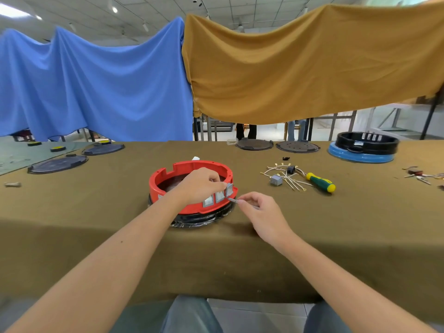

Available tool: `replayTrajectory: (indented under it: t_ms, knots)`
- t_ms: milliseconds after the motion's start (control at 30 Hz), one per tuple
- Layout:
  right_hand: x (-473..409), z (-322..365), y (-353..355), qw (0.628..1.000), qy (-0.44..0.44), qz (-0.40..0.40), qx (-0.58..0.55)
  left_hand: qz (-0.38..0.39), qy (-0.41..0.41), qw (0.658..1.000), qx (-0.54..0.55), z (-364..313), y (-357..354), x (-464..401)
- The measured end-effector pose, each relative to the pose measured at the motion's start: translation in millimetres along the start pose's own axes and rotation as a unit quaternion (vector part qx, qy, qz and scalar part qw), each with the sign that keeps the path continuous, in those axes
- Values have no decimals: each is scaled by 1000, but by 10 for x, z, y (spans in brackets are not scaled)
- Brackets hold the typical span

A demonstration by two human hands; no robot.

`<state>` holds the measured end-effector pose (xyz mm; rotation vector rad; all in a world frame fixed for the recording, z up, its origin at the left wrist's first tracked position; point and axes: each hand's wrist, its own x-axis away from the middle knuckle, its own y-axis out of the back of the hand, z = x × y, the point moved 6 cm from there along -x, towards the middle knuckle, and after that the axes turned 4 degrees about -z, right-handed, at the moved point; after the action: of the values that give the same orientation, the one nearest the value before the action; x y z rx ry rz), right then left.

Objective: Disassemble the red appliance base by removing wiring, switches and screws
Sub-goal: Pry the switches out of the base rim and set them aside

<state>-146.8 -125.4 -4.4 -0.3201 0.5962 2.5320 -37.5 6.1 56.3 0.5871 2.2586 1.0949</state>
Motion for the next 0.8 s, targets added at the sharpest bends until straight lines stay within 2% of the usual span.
replayTrajectory:
  t_ms: [233, 333, 400, 633, 700, 800]
  knots:
    - [138, 115, -177, 994, 27, -30, 100, -11, 8, 1000, -1, 12, -22, -14]
    - [227, 199, -279, 986, 24, -55, 155, -6, 7, 1000, 3, 17, -22, -14]
    - [276, 265, -362, 985, 6, -75, 152, -1, 5, 1000, 4, 18, -26, -10]
    - [407, 350, -767, 980, -146, -128, -33, 1, -5, 1000, 19, -8, -14, 21]
    - [357, 330, -861, 963, -197, -149, -108, 4, -5, 1000, 22, -9, -8, 23]
    - [295, 305, -975, 917, -268, -177, -239, 6, -10, 1000, 22, -11, -6, 27]
